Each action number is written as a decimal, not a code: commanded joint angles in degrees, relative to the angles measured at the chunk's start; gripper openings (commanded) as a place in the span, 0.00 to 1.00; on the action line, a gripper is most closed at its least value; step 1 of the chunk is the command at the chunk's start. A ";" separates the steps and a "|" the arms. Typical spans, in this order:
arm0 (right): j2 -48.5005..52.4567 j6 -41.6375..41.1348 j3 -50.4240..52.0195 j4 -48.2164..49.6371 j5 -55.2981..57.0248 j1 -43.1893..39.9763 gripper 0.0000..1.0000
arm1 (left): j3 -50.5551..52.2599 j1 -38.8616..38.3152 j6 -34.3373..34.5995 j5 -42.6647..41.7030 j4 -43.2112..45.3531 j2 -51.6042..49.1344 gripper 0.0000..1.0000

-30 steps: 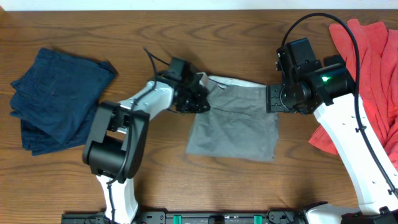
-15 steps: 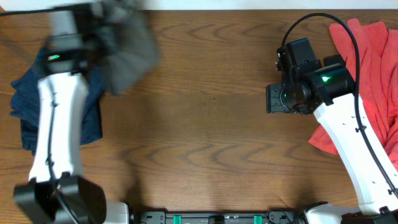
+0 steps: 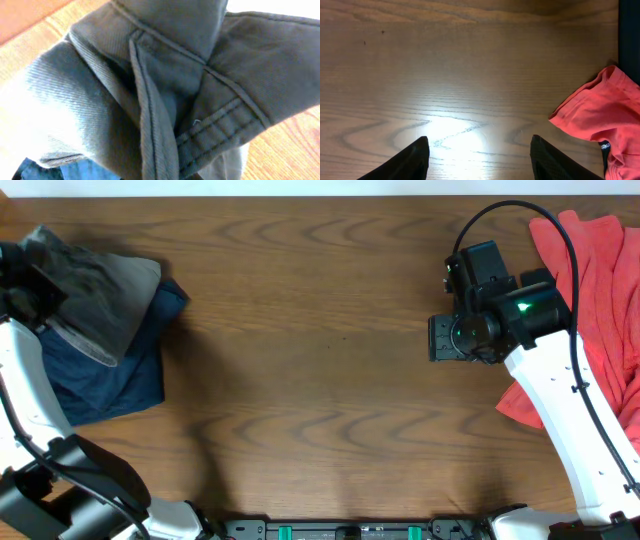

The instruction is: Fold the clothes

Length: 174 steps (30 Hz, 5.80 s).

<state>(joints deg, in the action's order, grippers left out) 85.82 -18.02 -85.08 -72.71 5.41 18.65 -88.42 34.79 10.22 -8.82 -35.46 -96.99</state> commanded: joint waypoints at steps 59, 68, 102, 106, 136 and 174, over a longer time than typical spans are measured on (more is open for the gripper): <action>-1.53 3.67 -0.17 -5.92 -7.67 -24.72 0.99 | 0.17 -46.71 -2.78 9.94 -49.20 8.24 0.98; -22.49 4.48 11.06 -1.18 -6.95 -24.59 0.97 | 7.87 -46.77 -2.01 9.92 -42.84 24.28 0.98; -70.18 3.28 39.19 5.01 -5.86 -24.59 0.99 | 31.10 -46.75 -2.03 9.92 -18.45 70.14 0.98; -70.18 3.28 39.19 5.01 -5.88 -24.59 0.99 | 31.10 -46.75 -2.03 9.92 -18.45 70.14 0.98; -85.53 27.17 76.56 66.86 -14.27 -17.09 0.99 | 31.10 -46.75 -2.03 9.92 -18.45 70.14 0.98; -85.22 28.37 84.76 69.02 -11.82 -17.18 0.99 | 31.10 -46.75 -2.03 9.92 -18.45 70.14 0.98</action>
<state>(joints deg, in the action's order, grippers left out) 0.71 9.56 -0.36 -3.42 -6.81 1.21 -57.45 -12.05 7.68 0.43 -53.82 -26.89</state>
